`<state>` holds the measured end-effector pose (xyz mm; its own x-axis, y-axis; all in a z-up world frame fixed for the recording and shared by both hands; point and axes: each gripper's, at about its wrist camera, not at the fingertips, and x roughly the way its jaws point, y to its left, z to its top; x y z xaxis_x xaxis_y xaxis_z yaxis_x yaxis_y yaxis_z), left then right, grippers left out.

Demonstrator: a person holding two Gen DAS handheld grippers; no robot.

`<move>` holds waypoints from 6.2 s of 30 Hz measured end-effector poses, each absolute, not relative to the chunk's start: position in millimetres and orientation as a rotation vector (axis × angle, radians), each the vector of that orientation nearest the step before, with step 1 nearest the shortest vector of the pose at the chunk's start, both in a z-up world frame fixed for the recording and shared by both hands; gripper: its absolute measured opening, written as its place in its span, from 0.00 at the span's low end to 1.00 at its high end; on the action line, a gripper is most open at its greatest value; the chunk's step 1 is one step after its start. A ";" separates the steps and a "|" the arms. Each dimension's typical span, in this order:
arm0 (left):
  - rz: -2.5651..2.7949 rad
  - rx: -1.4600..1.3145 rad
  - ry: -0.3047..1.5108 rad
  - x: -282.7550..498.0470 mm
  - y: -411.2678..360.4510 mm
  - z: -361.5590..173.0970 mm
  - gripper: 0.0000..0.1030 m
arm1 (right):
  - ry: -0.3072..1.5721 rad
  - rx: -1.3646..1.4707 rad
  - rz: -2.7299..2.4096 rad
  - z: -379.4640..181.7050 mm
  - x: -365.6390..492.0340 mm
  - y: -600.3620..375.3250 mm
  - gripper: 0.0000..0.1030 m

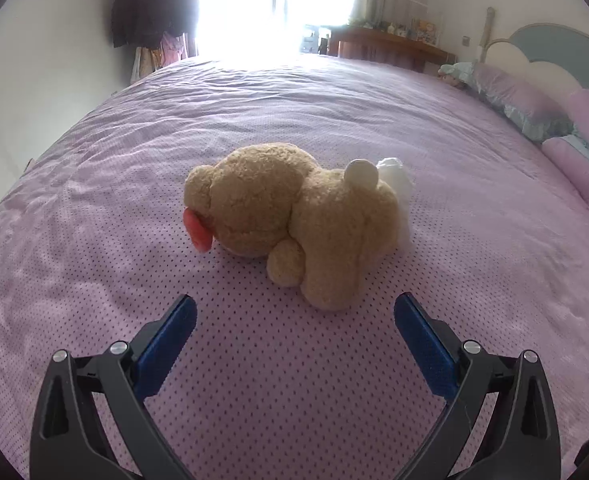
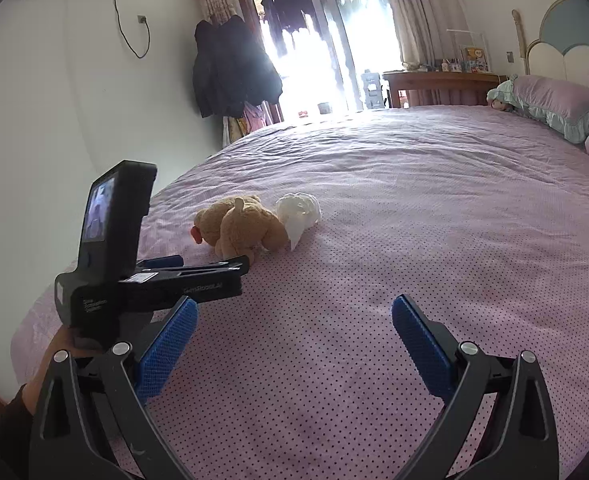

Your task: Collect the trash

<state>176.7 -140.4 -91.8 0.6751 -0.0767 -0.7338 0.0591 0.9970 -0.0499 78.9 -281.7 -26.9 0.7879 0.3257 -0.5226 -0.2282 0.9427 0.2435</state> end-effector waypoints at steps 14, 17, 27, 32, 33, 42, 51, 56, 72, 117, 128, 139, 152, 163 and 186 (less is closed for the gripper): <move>-0.064 -0.101 0.846 215.5 -138.9 -97.1 0.73 | 0.601 0.136 0.331 -26.2 102.6 -274.7 0.92; -0.091 -0.131 0.846 212.7 -135.4 -97.6 0.59 | 0.605 0.123 0.331 -25.6 104.0 -273.2 0.92; -0.173 -0.185 0.838 203.2 -114.6 -97.9 0.34 | 0.636 0.091 0.324 -27.7 114.7 -265.9 0.91; -0.184 -0.198 0.824 196.4 -99.1 -93.2 0.34 | 0.652 0.092 0.324 -30.2 130.2 -257.2 0.91; -0.185 -0.199 0.820 194.7 -95.3 -92.2 0.34 | 0.653 0.084 0.322 -30.6 133.4 -253.6 0.91; -0.228 -0.223 0.842 190.9 -68.9 -92.3 0.34 | 0.706 0.053 0.299 -34.8 188.9 -229.2 0.89; -0.271 -0.275 0.863 194.3 -60.4 -102.0 0.34 | 0.833 0.228 0.289 -61.2 266.4 -232.2 0.72; -0.282 -0.278 0.860 197.1 -59.4 -103.5 0.34 | 0.903 0.293 0.343 -75.4 276.2 -234.3 0.24; -0.350 -0.211 0.771 140.5 -58.2 -83.1 0.32 | 0.764 0.122 0.519 -33.7 148.8 -226.5 0.14; -1.287 0.221 0.934 -237.0 -348.0 -121.8 0.32 | 0.672 0.404 -0.150 -47.0 -363.5 -419.4 0.15; -1.338 0.411 1.080 -263.7 -430.4 -196.0 0.76 | 0.771 0.540 -0.275 -103.6 -410.7 -456.9 0.15; -1.261 0.455 1.180 -241.5 -444.3 -226.5 0.84 | 0.841 0.602 -0.274 -136.9 -411.7 -466.9 0.17; -1.272 0.493 1.174 -246.1 -443.3 -227.0 0.86 | 0.908 0.584 -0.329 -153.3 -406.7 -470.9 0.56; -1.276 0.528 1.183 -249.8 -444.0 -232.5 0.86 | 0.933 0.610 -0.340 -158.4 -412.5 -469.9 0.55; -1.078 0.372 0.911 -208.2 -367.7 -148.2 0.86 | 0.835 0.390 -0.197 -91.4 -353.5 -426.1 0.55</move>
